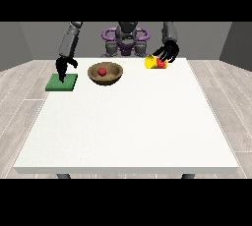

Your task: Pick the cup and pour the ball into the bowl, then pick the bowl and place it on the pad

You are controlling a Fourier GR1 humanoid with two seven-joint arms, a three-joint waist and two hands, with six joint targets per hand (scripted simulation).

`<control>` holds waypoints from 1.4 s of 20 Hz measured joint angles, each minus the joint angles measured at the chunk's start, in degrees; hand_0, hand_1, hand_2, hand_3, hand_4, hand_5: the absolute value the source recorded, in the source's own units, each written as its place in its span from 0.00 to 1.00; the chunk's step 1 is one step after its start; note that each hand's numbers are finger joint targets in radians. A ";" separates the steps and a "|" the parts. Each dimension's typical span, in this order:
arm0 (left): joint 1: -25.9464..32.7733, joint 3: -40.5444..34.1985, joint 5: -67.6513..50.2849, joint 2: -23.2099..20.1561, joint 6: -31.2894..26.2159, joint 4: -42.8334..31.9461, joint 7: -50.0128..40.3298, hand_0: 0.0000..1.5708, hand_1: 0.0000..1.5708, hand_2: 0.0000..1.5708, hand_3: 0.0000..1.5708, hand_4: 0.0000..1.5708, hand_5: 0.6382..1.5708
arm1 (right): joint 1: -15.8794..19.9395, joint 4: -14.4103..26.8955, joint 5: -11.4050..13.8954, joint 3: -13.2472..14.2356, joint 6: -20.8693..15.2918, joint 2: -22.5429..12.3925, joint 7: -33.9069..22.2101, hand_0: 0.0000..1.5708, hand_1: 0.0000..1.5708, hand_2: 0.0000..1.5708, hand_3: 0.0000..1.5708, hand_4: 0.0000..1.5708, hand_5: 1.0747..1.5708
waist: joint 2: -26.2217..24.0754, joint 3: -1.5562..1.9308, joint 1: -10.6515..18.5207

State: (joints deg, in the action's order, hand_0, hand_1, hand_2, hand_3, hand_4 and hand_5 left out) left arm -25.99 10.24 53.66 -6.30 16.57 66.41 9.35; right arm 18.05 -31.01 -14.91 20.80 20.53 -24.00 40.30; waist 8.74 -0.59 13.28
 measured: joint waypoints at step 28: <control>5.06 -20.98 -39.85 -2.29 -16.10 -16.99 27.47 0.00 0.00 0.00 0.00 0.00 0.04 | 5.72 -9.64 -3.16 -3.38 -7.12 9.44 -12.89 0.00 0.00 0.00 0.00 0.00 1.00 | -0.28 0.18 -7.14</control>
State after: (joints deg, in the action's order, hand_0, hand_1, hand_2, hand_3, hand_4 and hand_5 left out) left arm -20.93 -10.74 13.81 -8.59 0.48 49.41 36.81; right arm 23.77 -40.65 -18.07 17.41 13.41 -14.56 27.40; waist 8.46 -0.41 6.14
